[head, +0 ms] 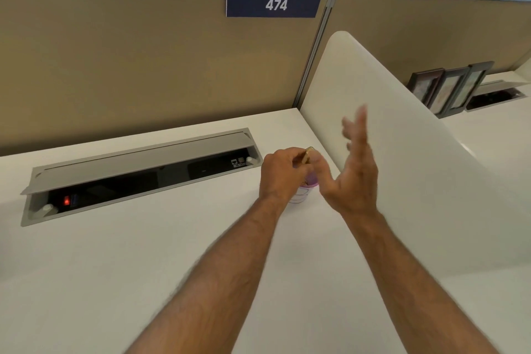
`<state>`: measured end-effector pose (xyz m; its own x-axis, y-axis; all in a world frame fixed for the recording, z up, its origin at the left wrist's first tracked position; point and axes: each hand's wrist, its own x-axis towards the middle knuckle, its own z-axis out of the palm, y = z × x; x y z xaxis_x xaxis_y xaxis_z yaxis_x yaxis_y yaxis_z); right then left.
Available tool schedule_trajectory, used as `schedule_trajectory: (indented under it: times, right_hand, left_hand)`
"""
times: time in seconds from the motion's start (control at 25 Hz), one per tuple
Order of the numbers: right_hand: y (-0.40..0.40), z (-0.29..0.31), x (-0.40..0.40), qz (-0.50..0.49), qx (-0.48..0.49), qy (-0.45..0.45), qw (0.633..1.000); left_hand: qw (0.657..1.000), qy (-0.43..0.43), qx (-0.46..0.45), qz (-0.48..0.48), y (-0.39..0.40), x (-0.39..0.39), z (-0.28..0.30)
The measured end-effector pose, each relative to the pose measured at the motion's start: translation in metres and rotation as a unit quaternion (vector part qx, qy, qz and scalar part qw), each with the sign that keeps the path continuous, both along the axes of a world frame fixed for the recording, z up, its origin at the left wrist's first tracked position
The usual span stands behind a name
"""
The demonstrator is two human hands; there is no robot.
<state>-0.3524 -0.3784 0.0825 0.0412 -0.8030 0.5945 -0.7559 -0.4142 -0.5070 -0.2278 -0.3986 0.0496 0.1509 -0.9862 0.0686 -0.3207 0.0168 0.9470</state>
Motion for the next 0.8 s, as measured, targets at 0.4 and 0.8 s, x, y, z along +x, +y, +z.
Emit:
schedule_trajectory:
  times: [0.4,0.8]
  right_hand:
    - [0.019,-0.008,0.004,-0.019,0.084,0.162,0.983]
    - [0.02,-0.019,0.003,-0.02,0.06,0.08,0.995]
  left_hand:
    - [0.999,0.003,0.007,-0.044,0.002,0.005,0.003]
    - [0.999,0.004,0.019,-0.041,-0.001,0.01,0.001]
